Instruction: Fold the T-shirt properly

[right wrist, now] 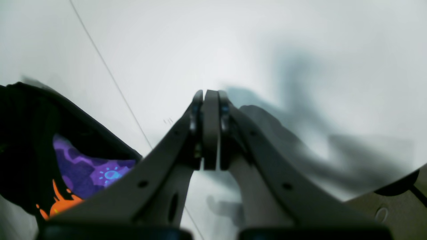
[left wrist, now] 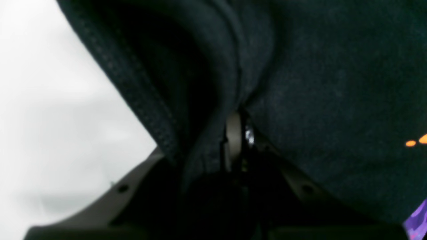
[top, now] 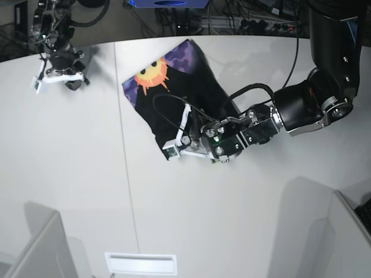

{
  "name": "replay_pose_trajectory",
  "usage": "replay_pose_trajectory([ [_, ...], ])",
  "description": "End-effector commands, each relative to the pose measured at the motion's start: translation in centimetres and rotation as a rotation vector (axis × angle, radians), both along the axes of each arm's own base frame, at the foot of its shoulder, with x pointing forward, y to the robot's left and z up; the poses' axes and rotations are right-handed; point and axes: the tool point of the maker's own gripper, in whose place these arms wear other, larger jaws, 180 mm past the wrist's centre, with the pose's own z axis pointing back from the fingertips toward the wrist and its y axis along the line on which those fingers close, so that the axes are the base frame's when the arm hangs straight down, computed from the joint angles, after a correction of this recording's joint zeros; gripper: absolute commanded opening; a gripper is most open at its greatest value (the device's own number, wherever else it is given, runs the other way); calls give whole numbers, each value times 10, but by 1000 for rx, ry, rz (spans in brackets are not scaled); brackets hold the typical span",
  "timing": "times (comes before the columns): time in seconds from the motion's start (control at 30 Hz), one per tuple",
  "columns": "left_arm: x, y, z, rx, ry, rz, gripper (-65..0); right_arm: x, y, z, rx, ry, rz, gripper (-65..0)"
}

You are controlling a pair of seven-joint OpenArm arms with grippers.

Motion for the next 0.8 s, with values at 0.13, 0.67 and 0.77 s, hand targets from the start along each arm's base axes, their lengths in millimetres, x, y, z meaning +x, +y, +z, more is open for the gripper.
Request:
replay_pose_trajectory([
  [0.13,15,-16,10,80,-157,-196,-650,5,-3,8,-17,-32,3,-650],
  [0.67,-3,-72,1,178,-333,-632,-650,-1,4,3,9,-21,-18,-650],
  [0.77,1,-66,-9,208,-302,-611,-650,-1,4,3,9,-21,-18,-650],
])
